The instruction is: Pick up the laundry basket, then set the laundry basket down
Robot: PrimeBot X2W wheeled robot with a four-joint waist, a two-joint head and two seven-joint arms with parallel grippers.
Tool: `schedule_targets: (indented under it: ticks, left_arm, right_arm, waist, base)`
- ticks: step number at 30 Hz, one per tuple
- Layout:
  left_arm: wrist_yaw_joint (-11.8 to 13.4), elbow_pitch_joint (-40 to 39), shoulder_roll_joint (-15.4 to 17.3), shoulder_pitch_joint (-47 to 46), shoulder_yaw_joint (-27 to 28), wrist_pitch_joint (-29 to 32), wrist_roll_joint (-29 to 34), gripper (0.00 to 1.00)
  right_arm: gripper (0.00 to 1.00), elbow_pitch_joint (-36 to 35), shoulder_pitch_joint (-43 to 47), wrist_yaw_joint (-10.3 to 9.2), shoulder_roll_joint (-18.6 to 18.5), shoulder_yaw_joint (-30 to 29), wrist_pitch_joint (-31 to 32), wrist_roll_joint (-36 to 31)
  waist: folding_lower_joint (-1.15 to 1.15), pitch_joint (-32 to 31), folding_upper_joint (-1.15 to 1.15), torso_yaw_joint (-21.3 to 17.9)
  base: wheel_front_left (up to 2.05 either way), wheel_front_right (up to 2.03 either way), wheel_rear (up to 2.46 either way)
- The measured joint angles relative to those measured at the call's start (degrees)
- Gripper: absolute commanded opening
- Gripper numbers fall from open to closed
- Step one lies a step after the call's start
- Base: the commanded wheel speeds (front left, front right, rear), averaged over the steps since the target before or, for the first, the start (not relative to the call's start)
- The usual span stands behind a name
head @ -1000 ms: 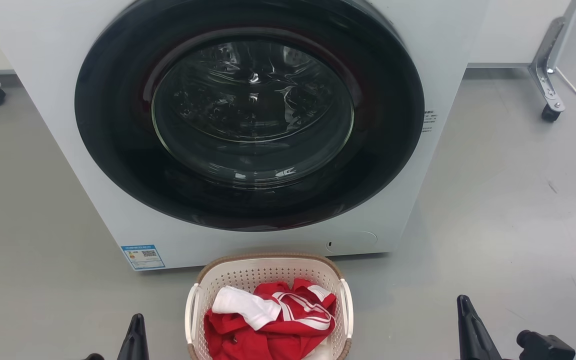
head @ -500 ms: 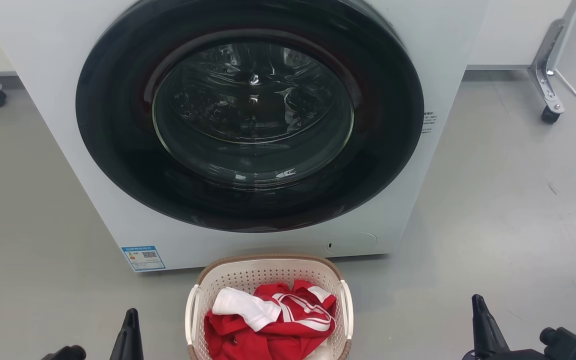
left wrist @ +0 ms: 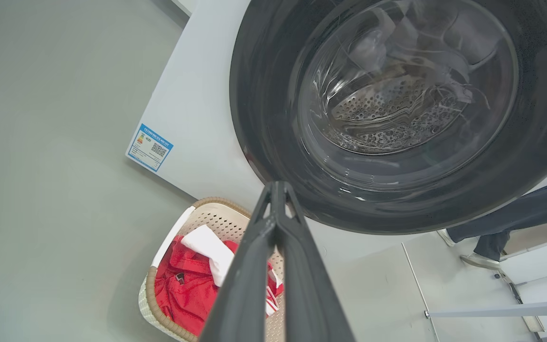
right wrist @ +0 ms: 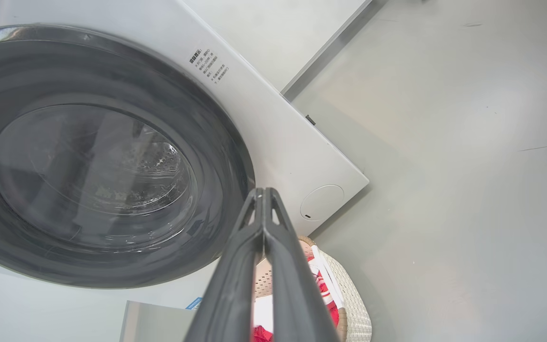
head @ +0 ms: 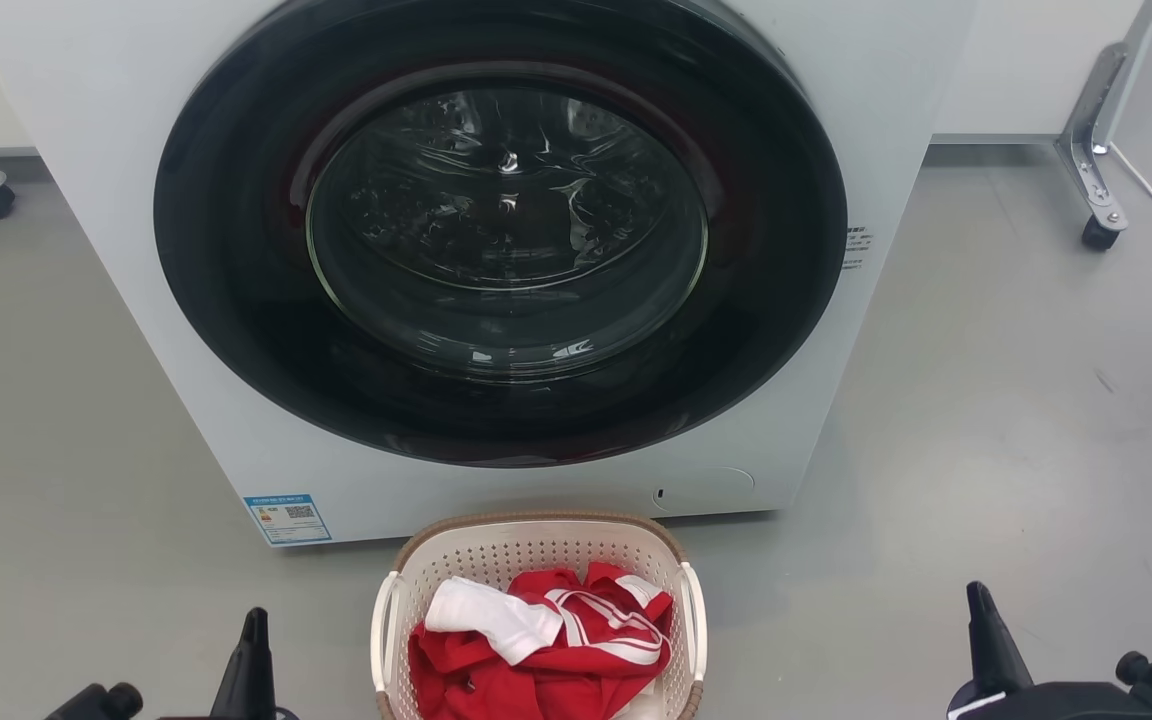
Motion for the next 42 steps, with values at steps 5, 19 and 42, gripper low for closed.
schedule_targets:
  ticks: [5, 19, 42]
  left_arm:
    - [-0.88, 0.42, -0.07, -0.46, 0.98, 1.03, -3.98, 0.0]
    - [-2.96, 1.8, -0.24, -2.7, 2.75, 3.46, -14.66, 0.0]
    - [-6.04, 4.33, -0.81, -5.8, 5.63, 8.4, -33.57, 0.0]
  right_arm:
    - [0.0, 0.4, -0.72, 0.82, 0.04, -1.18, 1.0, 4.01]
    - [0.0, 2.01, -1.91, 2.6, 0.2, -4.34, 3.54, 14.58]
    - [0.0, 4.7, -4.88, 6.05, 0.43, -9.89, 8.21, 33.05]
  waist:
    - [0.0, -0.09, 0.0, 0.01]
    - [0.0, -0.32, 0.0, 0.02]
    - [0.0, -0.73, 0.0, 0.05]
  base:
    - [0.0, 0.0, 0.0]
    - [0.0, 0.0, 0.0]
    - [0.0, 0.0, 0.0]
